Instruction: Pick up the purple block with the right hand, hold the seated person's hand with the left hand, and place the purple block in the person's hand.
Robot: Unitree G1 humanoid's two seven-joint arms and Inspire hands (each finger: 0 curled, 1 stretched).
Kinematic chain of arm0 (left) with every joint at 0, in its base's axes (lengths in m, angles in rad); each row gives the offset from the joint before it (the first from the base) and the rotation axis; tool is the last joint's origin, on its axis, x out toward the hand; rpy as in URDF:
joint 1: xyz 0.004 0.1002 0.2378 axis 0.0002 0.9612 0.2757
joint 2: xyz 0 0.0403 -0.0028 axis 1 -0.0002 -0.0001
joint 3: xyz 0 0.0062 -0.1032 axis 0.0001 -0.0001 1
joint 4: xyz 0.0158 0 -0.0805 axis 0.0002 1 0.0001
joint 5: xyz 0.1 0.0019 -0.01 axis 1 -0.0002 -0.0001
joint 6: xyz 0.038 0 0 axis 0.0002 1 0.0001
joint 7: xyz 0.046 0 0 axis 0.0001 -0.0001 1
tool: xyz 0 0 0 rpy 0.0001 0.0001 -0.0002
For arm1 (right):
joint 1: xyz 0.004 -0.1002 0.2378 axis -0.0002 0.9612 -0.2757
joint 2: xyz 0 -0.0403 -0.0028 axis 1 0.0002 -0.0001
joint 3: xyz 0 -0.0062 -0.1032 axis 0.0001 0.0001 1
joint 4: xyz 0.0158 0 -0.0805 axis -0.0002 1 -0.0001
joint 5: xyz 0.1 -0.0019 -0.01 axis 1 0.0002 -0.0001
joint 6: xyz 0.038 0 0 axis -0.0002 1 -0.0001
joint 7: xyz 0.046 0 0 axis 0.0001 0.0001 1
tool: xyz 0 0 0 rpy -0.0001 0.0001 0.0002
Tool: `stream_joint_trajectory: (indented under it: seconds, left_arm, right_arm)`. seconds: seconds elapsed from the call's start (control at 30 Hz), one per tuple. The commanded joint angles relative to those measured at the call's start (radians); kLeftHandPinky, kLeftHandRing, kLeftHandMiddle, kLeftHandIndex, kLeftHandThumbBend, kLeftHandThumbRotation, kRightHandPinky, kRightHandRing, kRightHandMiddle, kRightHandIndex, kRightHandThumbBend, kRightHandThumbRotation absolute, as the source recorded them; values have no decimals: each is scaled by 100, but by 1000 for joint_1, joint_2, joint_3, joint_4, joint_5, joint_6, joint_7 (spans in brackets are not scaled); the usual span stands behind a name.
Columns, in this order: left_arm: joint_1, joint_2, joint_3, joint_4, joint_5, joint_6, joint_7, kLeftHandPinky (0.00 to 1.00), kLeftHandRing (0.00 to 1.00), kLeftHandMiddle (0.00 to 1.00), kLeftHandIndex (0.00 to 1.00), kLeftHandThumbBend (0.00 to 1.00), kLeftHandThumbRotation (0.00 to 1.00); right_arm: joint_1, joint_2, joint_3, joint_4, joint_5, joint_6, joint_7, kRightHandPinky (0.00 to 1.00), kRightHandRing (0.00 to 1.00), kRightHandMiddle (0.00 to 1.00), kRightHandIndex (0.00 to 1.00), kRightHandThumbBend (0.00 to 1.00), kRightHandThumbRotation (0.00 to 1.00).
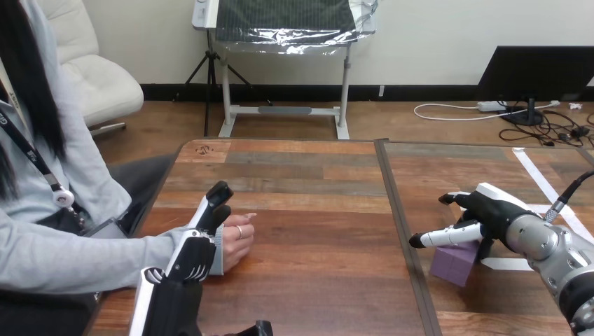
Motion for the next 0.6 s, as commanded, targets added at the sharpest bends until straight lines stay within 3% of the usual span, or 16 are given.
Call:
stream_joint_trajectory:
  seconds: [0.0,0.2,0.57]
  left_arm:
    - [-46,2,-2,-27,-14,-4,-4,94,96,96,91,100,55]
    - [-47,2,-3,-25,-20,-3,-7,94,96,96,91,100,56]
    - [-55,-2,7,-14,-10,-13,-12,94,96,96,91,100,57]
  right_arm:
    - [-18,-18,2,-46,-4,1,-1,47,65,70,94,94,47]
    - [-12,-19,-2,-49,0,-5,6,57,76,80,94,95,48]
    - [-3,-21,10,-60,-14,-4,-1,64,83,87,93,97,51]
